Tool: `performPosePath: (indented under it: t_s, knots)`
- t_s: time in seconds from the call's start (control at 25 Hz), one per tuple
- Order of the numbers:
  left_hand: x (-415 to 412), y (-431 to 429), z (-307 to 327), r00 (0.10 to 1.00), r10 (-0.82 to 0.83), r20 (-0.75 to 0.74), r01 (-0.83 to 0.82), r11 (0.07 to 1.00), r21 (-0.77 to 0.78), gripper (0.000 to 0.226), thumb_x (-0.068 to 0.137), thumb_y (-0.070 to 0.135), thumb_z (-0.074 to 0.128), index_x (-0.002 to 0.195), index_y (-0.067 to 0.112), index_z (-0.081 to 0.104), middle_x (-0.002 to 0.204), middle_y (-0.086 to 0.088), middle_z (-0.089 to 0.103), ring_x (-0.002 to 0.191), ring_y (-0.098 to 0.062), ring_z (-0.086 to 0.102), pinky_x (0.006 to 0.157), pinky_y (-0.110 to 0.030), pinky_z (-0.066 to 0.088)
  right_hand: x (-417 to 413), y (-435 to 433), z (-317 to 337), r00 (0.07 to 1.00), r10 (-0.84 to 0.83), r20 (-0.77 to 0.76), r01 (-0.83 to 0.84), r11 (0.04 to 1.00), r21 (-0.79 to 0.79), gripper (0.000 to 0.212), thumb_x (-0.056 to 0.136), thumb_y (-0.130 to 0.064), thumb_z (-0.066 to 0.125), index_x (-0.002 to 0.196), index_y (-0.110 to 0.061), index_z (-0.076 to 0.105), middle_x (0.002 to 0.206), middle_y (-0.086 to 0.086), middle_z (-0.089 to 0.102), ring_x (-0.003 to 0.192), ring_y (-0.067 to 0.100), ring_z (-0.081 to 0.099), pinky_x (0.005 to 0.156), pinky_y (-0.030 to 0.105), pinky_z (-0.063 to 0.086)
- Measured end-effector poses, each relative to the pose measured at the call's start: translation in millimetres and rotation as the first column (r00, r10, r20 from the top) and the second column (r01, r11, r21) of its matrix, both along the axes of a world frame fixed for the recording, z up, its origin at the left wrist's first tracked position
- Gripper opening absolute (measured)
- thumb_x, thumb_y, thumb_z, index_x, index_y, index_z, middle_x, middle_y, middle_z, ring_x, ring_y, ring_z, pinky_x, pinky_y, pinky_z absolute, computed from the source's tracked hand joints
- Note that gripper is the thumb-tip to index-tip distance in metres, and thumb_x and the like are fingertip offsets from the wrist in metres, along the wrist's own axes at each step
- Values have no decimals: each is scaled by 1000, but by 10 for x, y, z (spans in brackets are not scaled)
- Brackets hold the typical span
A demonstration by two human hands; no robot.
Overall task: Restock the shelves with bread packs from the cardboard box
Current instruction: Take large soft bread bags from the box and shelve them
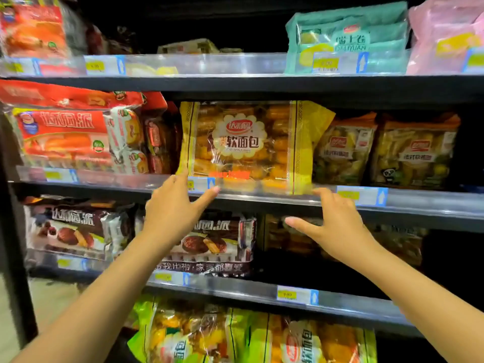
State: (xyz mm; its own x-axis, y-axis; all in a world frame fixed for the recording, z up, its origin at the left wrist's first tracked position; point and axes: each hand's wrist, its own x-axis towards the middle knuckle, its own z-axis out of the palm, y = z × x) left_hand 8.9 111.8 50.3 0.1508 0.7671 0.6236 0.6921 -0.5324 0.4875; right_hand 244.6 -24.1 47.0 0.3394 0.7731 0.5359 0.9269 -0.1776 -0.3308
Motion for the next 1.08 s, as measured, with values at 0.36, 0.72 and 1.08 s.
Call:
performPosePath:
  t_s: [0.36, 0.72, 1.08]
  knots:
    - [-259, -1188, -1249, 929, -288, -231, 156, 873, -463, 95, 72, 71, 53, 149, 21, 31, 153, -1, 39, 137, -19, 39, 107, -34, 35, -63, -901, -1405, 966, 140, -219, -229, 858, -460, 116, 48, -91, 44, 143, -28, 30, 144, 2, 45, 133, 23, 39, 106, 41, 40]
    - [-460, -1275, -2319, 981, -189, -30, 79, 541, -837, 137, 52, 81, 68, 155, 25, -3, 159, 1, 23, 143, -23, 31, 114, -38, 30, 205, -1078, -2214, 886, -226, -404, -75, 791, -607, 152, 27, -92, 58, 151, -26, 3, 158, 10, 22, 142, 33, 26, 113, 49, 31]
    - [-414, -1375, -2280, 917, -191, 350, 398, 376, -837, 75, 59, 58, 81, 125, 27, 60, 107, 6, 74, 88, -12, 74, 75, -27, 57, 78, -1181, -2407, 649, -285, -705, -67, 902, -427, 140, 20, -82, 75, 136, -18, 30, 131, 8, 58, 114, 30, 60, 90, 49, 54]
